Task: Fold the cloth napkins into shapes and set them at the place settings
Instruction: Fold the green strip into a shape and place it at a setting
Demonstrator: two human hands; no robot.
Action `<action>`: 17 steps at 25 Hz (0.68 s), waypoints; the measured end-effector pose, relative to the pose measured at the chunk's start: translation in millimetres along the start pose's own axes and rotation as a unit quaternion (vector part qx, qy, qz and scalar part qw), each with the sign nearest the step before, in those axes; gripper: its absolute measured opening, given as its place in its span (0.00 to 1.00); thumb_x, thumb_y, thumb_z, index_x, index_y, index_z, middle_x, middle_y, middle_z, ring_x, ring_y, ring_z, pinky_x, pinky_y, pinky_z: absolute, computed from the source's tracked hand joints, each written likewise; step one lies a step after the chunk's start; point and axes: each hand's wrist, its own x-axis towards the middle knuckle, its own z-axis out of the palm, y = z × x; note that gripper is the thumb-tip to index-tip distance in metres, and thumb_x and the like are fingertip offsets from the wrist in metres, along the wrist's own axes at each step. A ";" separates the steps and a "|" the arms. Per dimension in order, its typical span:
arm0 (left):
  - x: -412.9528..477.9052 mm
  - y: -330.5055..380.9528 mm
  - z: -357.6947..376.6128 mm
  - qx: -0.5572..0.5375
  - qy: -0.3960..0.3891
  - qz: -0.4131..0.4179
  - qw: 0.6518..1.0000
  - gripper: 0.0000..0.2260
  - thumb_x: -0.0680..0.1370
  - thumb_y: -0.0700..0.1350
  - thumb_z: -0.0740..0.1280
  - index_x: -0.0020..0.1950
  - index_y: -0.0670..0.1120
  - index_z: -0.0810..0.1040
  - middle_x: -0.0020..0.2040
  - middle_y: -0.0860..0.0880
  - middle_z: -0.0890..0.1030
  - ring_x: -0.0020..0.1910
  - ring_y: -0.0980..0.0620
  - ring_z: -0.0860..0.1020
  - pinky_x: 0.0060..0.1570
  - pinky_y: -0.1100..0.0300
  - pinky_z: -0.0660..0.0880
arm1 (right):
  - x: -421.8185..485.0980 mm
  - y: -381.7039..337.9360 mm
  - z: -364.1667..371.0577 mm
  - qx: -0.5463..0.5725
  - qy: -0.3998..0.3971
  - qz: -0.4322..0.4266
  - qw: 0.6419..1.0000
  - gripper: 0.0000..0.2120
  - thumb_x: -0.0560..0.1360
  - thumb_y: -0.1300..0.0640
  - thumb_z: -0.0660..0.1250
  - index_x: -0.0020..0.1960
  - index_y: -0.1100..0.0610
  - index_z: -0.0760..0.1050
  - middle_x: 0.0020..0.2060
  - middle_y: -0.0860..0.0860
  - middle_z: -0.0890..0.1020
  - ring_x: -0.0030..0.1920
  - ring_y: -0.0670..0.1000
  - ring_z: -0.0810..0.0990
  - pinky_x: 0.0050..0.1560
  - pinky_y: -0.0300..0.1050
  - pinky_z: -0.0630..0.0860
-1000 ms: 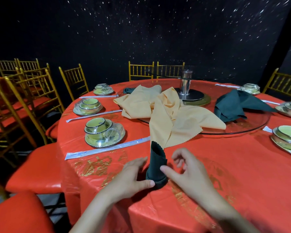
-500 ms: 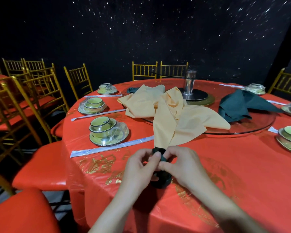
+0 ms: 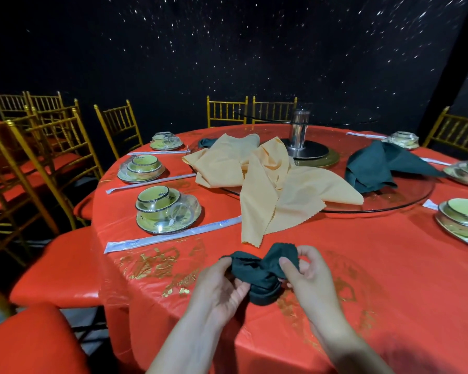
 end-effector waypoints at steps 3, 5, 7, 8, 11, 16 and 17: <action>-3.0 -5.6 10.9 0.152 -0.036 0.138 0.978 0.05 0.73 0.37 0.66 0.38 0.40 0.77 0.30 0.45 0.77 0.30 0.51 0.76 0.31 0.61 0.73 | 0.4 -1.5 3.6 -0.061 -0.024 -0.053 0.996 0.09 0.71 0.64 0.71 0.44 0.51 0.76 0.33 0.49 0.83 0.36 0.47 0.80 0.40 0.43 0.76; -1.5 -6.9 15.0 0.260 -0.040 0.226 0.938 0.05 0.71 0.41 0.71 0.40 0.39 0.78 0.33 0.46 0.78 0.34 0.50 0.76 0.36 0.57 0.73 | 4.0 -5.9 6.0 -0.124 -0.028 -0.080 0.989 0.08 0.70 0.60 0.73 0.38 0.48 0.77 0.30 0.46 0.80 0.33 0.45 0.77 0.38 0.45 0.73; 2.9 -6.7 17.6 0.327 -0.001 0.291 0.899 0.06 0.75 0.40 0.70 0.38 0.44 0.79 0.30 0.52 0.79 0.34 0.52 0.76 0.37 0.54 0.74 | 9.1 -10.1 7.4 -0.143 -0.019 -0.105 0.984 0.08 0.70 0.57 0.73 0.37 0.45 0.78 0.30 0.44 0.80 0.33 0.45 0.77 0.38 0.46 0.73; 5.7 -6.6 17.9 0.346 0.017 0.313 0.884 0.09 0.76 0.41 0.69 0.36 0.47 0.79 0.29 0.54 0.78 0.33 0.52 0.76 0.37 0.52 0.75 | 10.9 -12.8 8.7 -0.137 -0.008 -0.116 0.984 0.06 0.70 0.55 0.72 0.37 0.45 0.78 0.30 0.44 0.81 0.33 0.45 0.77 0.38 0.48 0.74; 11.6 -8.0 18.1 0.328 0.045 0.328 0.885 0.09 0.77 0.42 0.67 0.36 0.48 0.77 0.30 0.55 0.78 0.34 0.52 0.75 0.37 0.54 0.73 | 12.0 -13.6 11.6 -0.105 0.006 -0.120 0.987 0.05 0.70 0.54 0.67 0.39 0.45 0.79 0.33 0.45 0.83 0.36 0.47 0.81 0.41 0.53 0.78; 14.8 -17.4 12.7 0.279 0.070 0.342 0.895 0.09 0.77 0.35 0.64 0.49 0.50 0.75 0.38 0.49 0.78 0.33 0.55 0.75 0.37 0.61 0.72 | 5.2 -6.3 10.3 -0.145 0.049 -0.142 0.978 0.06 0.74 0.51 0.68 0.45 0.42 0.72 0.31 0.50 0.81 0.32 0.52 0.79 0.38 0.55 0.77; 12.7 -18.5 11.5 0.316 0.064 0.367 0.873 0.11 0.78 0.35 0.62 0.51 0.51 0.74 0.38 0.50 0.77 0.32 0.58 0.73 0.36 0.64 0.70 | 5.4 -6.1 9.1 -0.159 0.057 -0.149 0.974 0.09 0.74 0.53 0.68 0.46 0.41 0.70 0.29 0.53 0.80 0.29 0.52 0.77 0.36 0.55 0.75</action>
